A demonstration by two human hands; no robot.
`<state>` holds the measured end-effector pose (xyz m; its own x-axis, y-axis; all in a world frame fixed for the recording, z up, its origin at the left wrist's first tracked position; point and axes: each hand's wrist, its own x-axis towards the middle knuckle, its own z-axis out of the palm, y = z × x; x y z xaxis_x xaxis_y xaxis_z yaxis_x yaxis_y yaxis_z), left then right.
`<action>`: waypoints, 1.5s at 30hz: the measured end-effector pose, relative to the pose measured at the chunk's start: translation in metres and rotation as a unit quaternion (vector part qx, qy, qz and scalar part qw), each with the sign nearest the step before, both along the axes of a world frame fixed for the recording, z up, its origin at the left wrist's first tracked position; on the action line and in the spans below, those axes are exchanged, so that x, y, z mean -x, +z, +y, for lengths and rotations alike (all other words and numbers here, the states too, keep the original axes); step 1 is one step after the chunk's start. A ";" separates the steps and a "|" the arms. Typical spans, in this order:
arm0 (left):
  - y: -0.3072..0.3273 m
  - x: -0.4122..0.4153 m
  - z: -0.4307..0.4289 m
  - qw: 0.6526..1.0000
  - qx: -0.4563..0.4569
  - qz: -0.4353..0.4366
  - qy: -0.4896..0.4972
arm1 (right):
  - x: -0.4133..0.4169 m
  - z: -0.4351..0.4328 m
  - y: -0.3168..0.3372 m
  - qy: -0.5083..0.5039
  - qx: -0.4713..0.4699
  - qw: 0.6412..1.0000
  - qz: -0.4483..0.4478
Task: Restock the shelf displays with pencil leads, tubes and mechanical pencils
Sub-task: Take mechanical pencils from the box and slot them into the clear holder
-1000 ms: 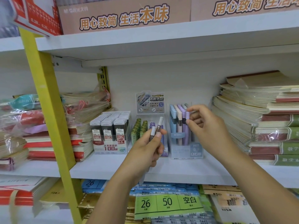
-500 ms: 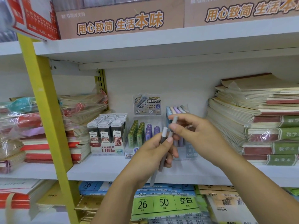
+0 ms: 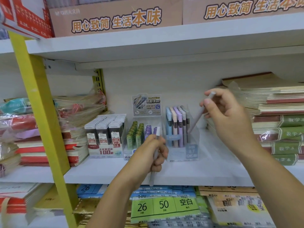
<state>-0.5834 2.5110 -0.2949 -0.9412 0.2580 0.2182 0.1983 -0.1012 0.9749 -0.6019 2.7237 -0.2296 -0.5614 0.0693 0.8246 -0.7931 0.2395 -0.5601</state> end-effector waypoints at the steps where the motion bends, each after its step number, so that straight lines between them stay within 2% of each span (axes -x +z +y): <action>1: 0.000 0.000 0.000 1.000 -0.002 0.002 -0.001 | 0.003 0.000 -0.003 -0.014 -0.019 1.000 -0.011; 8: -0.005 0.000 -0.005 0.995 0.052 0.064 0.060 | 0.019 -0.001 -0.018 -0.069 -0.126 0.989 -0.039; 13: -0.004 0.000 -0.007 0.991 0.060 0.090 0.079 | 0.022 0.000 -0.022 -0.059 -0.123 0.989 -0.053; 20: -0.005 0.001 -0.007 0.997 0.013 0.053 0.062 | 0.023 0.002 -0.019 -0.066 -0.106 0.991 -0.044; 24: -0.004 0.001 -0.006 0.998 -0.001 0.039 0.047 | 0.024 0.000 -0.022 -0.091 -0.123 0.988 -0.037; 31: -0.002 -0.003 -0.007 0.998 0.020 0.051 0.029 | 0.037 -0.002 -0.033 -0.178 -0.222 0.957 -0.056; 33: 0.000 -0.005 -0.007 0.996 0.040 0.067 0.033 | 0.036 -0.002 -0.032 -0.193 -0.219 0.954 -0.064; 36: 0.003 -0.007 -0.003 0.994 0.055 0.086 0.042 | 0.023 -0.003 -0.025 -0.207 -0.182 0.961 -0.007; 38: 0.006 -0.009 0.003 0.992 0.060 0.098 0.045 | 0.011 -0.005 -0.018 -0.159 -0.152 0.976 0.003; 40: 0.008 -0.009 0.010 0.992 0.058 0.107 0.044 | -0.003 -0.012 -0.011 -0.044 -0.130 0.990 -0.045; 42: 0.009 -0.009 0.018 0.991 0.052 0.115 0.045 | -0.012 -0.019 -0.009 0.048 -0.125 0.987 -0.091; 45: 0.009 -0.008 0.028 0.991 0.037 0.116 0.049 | -0.016 -0.026 -0.012 0.108 -0.102 0.980 -0.130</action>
